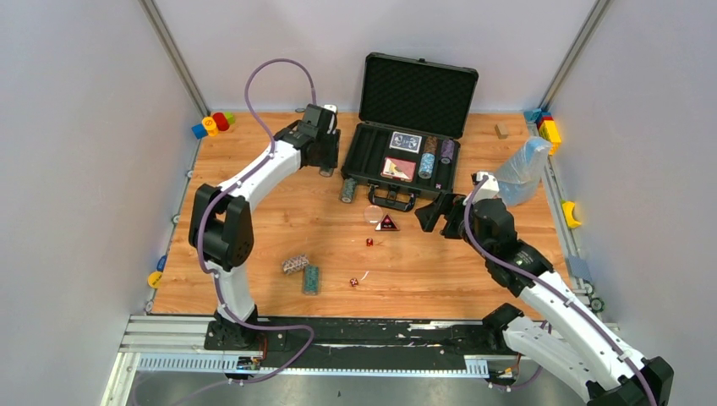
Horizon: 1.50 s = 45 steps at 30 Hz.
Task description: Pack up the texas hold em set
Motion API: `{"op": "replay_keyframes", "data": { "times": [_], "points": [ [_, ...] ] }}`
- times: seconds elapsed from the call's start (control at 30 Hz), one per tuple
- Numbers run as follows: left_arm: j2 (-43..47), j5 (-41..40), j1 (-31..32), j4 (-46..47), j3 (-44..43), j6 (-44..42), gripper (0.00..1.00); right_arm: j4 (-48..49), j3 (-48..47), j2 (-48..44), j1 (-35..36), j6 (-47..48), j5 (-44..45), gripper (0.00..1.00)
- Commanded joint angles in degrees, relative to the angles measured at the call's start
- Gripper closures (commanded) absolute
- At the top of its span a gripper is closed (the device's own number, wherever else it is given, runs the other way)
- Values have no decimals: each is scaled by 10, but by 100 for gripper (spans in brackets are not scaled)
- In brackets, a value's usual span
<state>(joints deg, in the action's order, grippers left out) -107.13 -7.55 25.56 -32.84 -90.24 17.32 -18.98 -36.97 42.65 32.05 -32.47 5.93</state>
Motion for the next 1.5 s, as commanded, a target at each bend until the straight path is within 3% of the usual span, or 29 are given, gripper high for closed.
{"op": "replay_keyframes", "data": {
  "times": [0.0, 0.27, 0.57, 0.8, 1.23, 1.3, 1.4, 1.47],
  "points": [
    [16, 62, -2, 59, -67, -5, 63, 42, 6, 5, 0, 10, 18, 11],
    [-100, 145, -2, 70, -202, 11, 63, 78, 17, -2, 0, 15, 42, 11],
    [-241, 167, -2, 78, -338, 14, 64, 95, 22, 6, -1, 26, 56, 11],
    [-285, 97, -3, 141, -347, -15, 64, 104, 30, 7, -1, 28, 63, 11],
    [-351, 91, -13, 199, -393, -8, 64, 108, 37, 17, -1, 30, 66, 11],
    [-363, 94, -14, 196, -405, -8, 58, 109, 37, 18, -1, 30, 66, 11],
    [-370, 101, -14, 182, -417, -6, 27, 109, 37, 19, -1, 30, 66, 12],
    [-363, 102, -14, 178, -413, -6, 17, 109, 36, 21, -1, 30, 64, 11]
  ]
}}
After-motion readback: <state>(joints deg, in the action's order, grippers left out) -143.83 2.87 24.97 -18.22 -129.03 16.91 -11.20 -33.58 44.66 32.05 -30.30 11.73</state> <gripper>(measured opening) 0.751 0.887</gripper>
